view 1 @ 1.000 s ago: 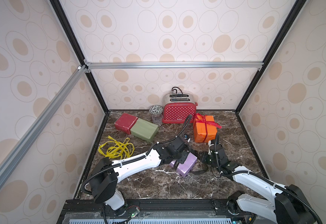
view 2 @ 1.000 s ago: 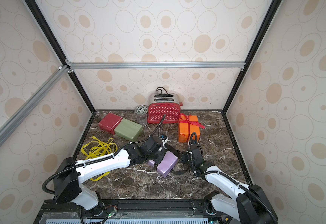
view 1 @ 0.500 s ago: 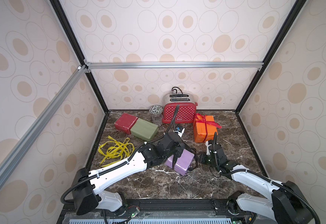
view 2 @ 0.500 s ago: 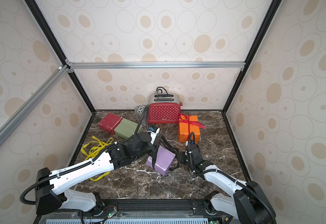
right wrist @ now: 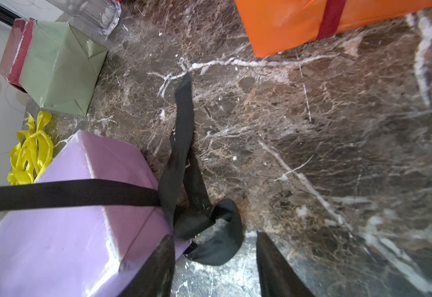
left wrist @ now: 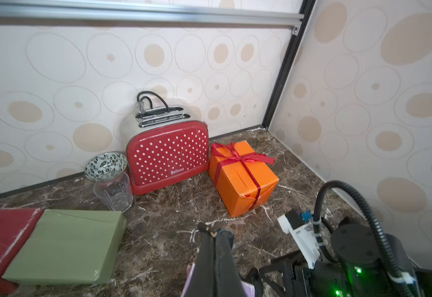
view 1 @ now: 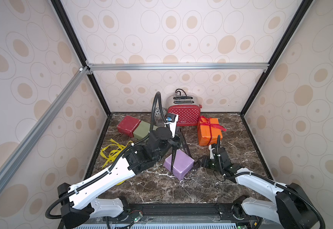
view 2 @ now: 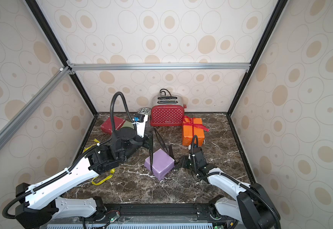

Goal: Untie the ribbon bows on the gift boxes
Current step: Pull the ribbon from the gift box.

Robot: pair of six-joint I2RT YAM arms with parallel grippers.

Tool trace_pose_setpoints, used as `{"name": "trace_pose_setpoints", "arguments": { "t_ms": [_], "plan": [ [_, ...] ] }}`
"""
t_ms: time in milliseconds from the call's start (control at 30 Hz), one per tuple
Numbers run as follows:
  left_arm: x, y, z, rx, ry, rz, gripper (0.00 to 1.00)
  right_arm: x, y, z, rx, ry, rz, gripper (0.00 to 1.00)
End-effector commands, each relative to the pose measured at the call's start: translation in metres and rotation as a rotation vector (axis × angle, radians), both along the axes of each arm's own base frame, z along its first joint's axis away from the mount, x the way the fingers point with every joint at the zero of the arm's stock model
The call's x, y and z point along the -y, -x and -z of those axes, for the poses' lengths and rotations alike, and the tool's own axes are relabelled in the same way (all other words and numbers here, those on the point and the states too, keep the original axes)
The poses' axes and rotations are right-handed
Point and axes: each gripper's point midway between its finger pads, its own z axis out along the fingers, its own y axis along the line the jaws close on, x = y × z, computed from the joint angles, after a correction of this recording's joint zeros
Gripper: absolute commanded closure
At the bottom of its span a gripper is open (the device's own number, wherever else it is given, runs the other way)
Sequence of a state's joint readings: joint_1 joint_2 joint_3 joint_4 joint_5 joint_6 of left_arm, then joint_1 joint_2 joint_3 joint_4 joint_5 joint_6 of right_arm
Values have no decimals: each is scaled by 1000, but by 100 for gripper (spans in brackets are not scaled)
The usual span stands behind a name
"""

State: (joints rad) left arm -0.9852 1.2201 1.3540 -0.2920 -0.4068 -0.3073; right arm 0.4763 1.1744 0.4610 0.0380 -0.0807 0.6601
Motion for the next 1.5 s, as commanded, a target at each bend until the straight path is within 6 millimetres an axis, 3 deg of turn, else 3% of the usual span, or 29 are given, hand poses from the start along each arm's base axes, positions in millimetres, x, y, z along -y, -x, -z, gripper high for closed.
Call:
{"name": "trace_pose_setpoints", "arguments": {
  "t_ms": [0,100,267,633,900,1200,1467],
  "plan": [
    [-25,2,-63,116,69,-57,100,-5,-5,-7,10,-12,-17,46],
    [-25,4,-87,143,86,-46,100,-6,-5,-6,7,-13,-21,45],
    [-24,5,-106,165,110,-39,100,-8,-5,-5,-2,-18,-30,44],
    [-41,21,-183,284,220,-17,100,-13,-4,-3,-14,-23,-52,42],
    [-48,23,-224,356,220,-35,100,-14,-4,-1,-21,-25,-56,42],
    [-81,32,-271,459,202,-128,100,-14,-4,1,-27,-23,-59,41],
    [-138,47,-308,582,106,-304,100,-15,-5,1,-24,-23,-63,41]
  ]
}}
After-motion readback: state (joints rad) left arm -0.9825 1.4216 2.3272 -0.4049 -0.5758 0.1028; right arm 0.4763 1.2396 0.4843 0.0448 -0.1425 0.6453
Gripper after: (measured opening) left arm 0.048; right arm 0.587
